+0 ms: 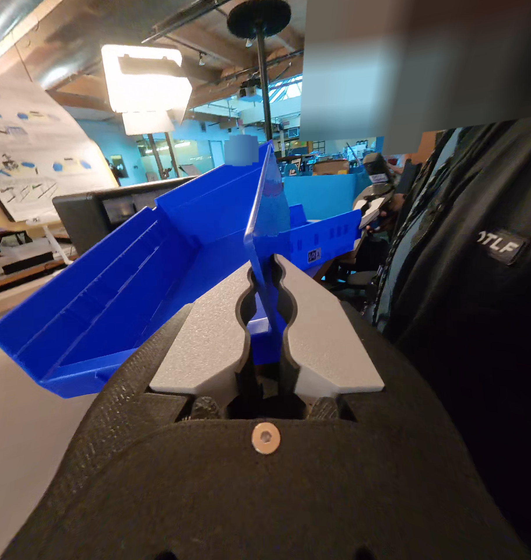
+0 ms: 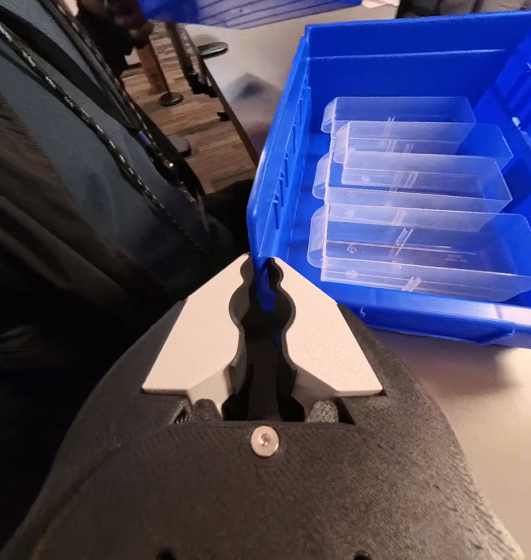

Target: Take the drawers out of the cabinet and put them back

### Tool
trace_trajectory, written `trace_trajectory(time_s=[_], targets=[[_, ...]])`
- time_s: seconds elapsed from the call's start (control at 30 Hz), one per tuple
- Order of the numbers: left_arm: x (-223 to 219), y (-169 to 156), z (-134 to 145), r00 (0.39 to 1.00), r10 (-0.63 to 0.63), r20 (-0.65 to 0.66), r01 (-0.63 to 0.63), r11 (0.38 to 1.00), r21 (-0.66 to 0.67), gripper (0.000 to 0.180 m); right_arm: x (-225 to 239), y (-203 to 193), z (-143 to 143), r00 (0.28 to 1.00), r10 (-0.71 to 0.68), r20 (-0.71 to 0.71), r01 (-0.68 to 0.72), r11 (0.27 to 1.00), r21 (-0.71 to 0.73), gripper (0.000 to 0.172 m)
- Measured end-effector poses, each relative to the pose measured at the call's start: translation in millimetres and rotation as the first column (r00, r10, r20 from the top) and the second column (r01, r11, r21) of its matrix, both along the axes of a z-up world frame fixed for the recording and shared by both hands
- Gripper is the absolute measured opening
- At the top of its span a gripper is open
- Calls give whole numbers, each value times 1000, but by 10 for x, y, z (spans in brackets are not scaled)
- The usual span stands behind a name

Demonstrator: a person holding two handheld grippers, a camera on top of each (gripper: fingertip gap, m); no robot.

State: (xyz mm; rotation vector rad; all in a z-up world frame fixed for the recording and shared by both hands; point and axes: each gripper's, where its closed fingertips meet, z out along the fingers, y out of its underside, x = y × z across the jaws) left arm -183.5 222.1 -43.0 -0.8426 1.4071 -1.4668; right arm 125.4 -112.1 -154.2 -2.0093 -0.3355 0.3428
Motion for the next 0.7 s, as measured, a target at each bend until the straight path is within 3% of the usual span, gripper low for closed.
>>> trace_trajectory(time_s=[0.23,0.43,0.57,0.7], targets=[[267,-171,110,998,-55,6,55,995,78,2,-248,474,-6,984,176,0,-176,984,24,11],[628,-299,201,990,-134,33,130,985,116,2,-437,1141,12,966,258,1,-257,961,99,13],[887,-373,216,989,-145,12,141,973,181,3,-371,1310,185,977,202,-65,-188,965,182,56],[1179,-457,171,987,-153,-49,161,952,259,3,-55,1277,472,985,71,-159,-24,960,278,65]])
